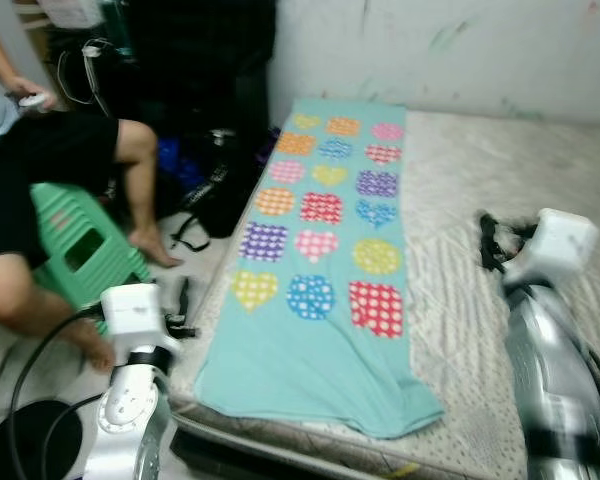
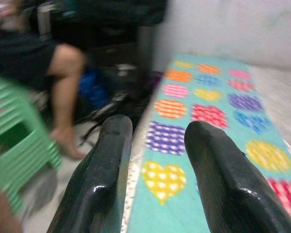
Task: Clean up the room
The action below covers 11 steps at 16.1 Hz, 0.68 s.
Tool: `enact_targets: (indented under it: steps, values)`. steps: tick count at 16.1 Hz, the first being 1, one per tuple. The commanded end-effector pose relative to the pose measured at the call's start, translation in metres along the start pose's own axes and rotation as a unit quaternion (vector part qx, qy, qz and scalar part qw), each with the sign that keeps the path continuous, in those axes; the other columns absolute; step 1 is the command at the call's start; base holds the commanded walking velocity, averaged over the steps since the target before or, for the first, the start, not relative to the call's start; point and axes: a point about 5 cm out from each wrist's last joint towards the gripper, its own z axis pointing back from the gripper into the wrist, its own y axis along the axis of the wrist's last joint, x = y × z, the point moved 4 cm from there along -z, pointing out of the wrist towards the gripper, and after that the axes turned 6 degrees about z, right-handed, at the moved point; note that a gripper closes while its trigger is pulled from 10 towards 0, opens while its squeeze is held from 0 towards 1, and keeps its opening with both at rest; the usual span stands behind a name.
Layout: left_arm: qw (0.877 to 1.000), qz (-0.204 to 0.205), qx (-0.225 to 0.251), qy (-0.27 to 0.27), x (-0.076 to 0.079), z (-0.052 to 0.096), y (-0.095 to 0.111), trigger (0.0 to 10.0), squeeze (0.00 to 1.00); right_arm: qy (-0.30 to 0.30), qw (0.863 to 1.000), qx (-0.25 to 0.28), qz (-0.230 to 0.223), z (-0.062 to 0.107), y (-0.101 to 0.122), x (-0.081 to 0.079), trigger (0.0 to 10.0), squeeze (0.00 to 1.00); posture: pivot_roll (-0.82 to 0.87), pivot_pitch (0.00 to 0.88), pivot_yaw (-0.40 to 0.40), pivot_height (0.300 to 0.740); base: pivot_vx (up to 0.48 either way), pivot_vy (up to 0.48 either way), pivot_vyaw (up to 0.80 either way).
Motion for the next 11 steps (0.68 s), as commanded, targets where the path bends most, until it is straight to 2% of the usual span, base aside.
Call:
enact_targets:
  steps: [1, 3, 4, 5, 7, 11]
  values:
    - [0.999, -0.023, 0.001, -0.022, 0.004, 0.003, -0.001, 10.0, 0.0, 0.039, 0.999, 0.03, 0.017, 0.008, 0.008, -0.014, 10.0, 0.0, -0.08, 0.0, 0.05, 0.74, 0.0, 0.0, 0.0]
    - [0.999, -0.032, 0.0, -0.007, -0.01, 0.012, -0.001, 10.0, 0.0, 0.078, 0.995, 0.015, 0.054, 0.023, -0.009, -0.014, 10.0, 0.0, -0.07, 0.0, 0.036, 0.74, 0.0, 0.0, 0.0]
    - [1.0, -0.03, -0.001, 0.004, -0.018, 0.018, 0.001, 10.0, 0.0, 0.082, 0.995, -0.014, 0.063, 0.033, -0.024, -0.004, 10.0, 0.0, -0.06, 0.0, 0.029, 0.74, 0.0, 0.0, 0.0]
    - [1.0, -0.028, -0.003, 0.011, -0.022, 0.021, 0.0, 10.0, 0.0, 0.078, 0.995, -0.026, 0.058, 0.036, -0.028, 0.003, 10.0, 0.0, -0.06, 0.0, 0.028, 0.74, 0.0, 0.0, 0.0]
    - [1.0, -0.022, -0.005, 0.018, -0.025, 0.022, -0.001, 10.0, 0.0, 0.08, 0.995, -0.039, 0.045, 0.035, -0.028, 0.006, 10.0, 0.0, -0.07, 0.0, 0.029, 0.74, 0.0, 0.0, 0.0]
    - [1.0, 0.006, -0.002, 0.008, -0.016, 0.016, 0.0, 10.0, 0.0, 0.079, 0.996, -0.045, 0.022, 0.026, -0.028, -0.004, 10.0, 0.0, -0.07, 0.0, 0.022, 0.74, 0.0, 0.0, 0.0]
